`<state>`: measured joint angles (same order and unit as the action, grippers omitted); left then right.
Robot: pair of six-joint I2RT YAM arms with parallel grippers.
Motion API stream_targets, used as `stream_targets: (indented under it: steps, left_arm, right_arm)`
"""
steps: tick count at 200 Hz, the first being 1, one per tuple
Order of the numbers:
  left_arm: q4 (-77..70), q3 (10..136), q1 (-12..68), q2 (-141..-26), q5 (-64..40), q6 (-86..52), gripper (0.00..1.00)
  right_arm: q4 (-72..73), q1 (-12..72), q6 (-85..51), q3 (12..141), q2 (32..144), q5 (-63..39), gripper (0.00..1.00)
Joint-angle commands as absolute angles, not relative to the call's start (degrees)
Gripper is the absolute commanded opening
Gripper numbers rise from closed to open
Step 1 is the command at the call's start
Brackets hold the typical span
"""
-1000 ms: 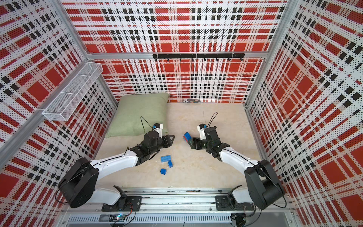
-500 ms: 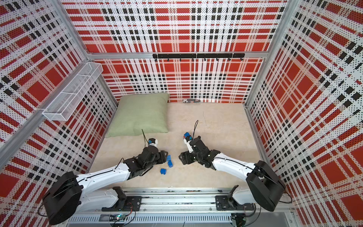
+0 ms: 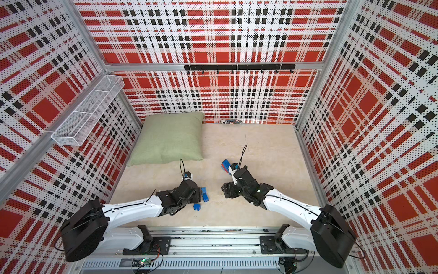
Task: Assemble a heart with lego
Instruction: Pick up the lego brick from the center of the board.
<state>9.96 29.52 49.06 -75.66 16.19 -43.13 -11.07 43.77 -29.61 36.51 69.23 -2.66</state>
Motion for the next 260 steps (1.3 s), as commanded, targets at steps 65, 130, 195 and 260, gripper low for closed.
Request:
stream_targets:
  steps: [65,130,195,260]
  left_arm:
    - [9.5,39.1,44.5,-89.4,10.5,-25.7,0.75]
    - [10.6,35.1,44.8,-83.8,7.7,-28.6,0.65]
    - [10.9,36.9,44.6,-87.5,9.1,-26.3,0.42]
    - [11.9,43.9,46.7,-83.1,10.9,-24.7,0.26]
  right_arm:
    - [-12.0,42.5,-29.8,35.7,67.6,-1.0,0.81]
    - [-9.8,36.0,-34.1,31.9,65.2,-5.8,0.81]
    - [-8.4,34.2,-38.2,32.3,66.7,-5.9,0.8]
    - [-6.8,33.0,-40.9,33.4,63.7,-9.3,0.79]
